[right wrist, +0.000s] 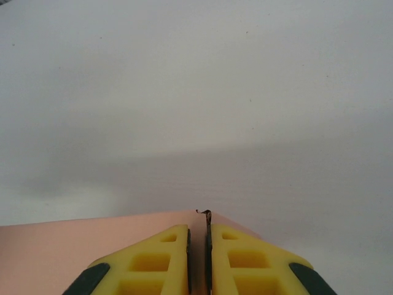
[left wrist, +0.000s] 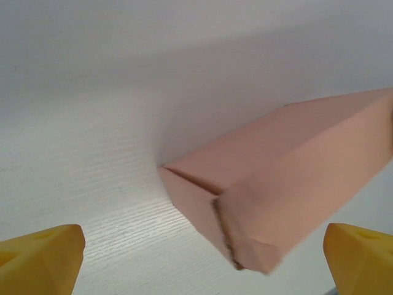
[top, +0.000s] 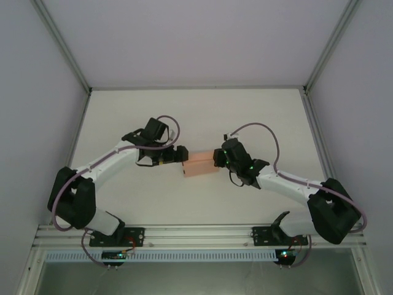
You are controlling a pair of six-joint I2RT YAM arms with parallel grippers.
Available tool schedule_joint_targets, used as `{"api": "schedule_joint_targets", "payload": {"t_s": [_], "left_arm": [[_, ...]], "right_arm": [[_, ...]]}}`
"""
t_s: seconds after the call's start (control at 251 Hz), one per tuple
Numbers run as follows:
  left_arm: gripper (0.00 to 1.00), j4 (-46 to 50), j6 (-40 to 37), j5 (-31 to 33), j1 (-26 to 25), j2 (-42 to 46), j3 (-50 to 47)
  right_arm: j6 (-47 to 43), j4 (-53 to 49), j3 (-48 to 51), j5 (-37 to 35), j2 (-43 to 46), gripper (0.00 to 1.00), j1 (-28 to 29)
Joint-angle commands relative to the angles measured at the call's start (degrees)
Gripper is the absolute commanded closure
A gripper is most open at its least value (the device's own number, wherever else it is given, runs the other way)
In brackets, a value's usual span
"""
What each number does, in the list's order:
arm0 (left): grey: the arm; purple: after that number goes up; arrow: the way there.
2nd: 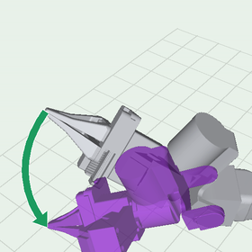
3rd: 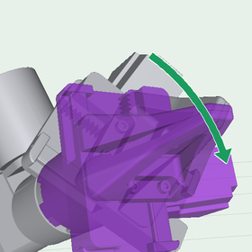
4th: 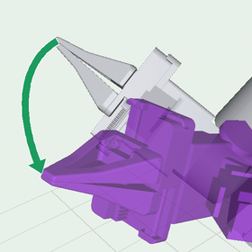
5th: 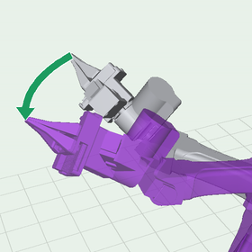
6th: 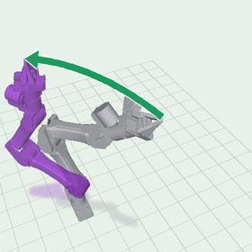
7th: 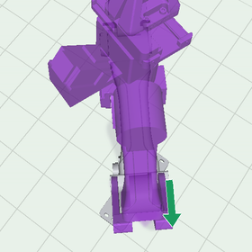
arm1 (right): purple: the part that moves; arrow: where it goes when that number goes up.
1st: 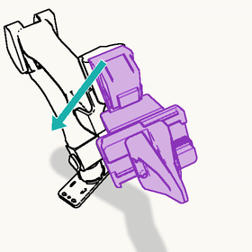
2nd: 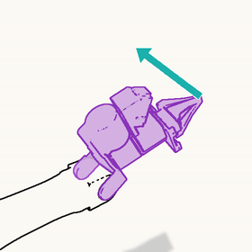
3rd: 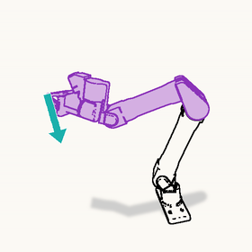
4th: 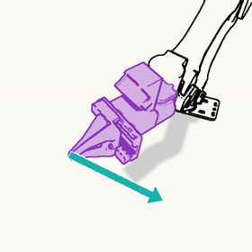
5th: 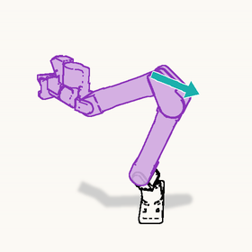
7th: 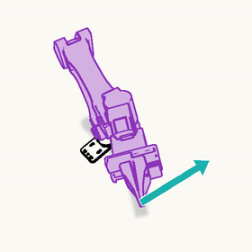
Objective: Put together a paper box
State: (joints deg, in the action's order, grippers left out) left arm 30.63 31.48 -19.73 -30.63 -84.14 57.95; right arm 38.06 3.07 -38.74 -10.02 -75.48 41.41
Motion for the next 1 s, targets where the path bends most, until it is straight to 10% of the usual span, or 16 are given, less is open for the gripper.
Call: {"api": "schedule_joint_targets", "payload": {"t_s": [0.0, 0.355, 0.631, 0.998], "left_arm": [[0.16, -6.25, 1.30, -6.00, 1.41, -0.48, -1.69], [0.52, -22.86, 9.17, -13.63, 3.81, -0.93, -17.79], [1.00, -36.62, 15.12, -16.68, 4.29, -2.21, -26.60], [1.00, -36.53, 12.23, -13.31, 4.29, -3.71, -28.04]], "right_arm": [[0.83, -11.72, 3.62, 2.02, -2.65, 0.87, 0.43], [0.34, -10.05, 6.15, 5.83, -3.40, 0.86, -0.25], [-2.79, 4.58, 15.06, 15.59, -5.58, 0.86, -3.58], [-7.65, 14.19, 18.94, 17.95, -6.84, 1.00, -3.88]]}}
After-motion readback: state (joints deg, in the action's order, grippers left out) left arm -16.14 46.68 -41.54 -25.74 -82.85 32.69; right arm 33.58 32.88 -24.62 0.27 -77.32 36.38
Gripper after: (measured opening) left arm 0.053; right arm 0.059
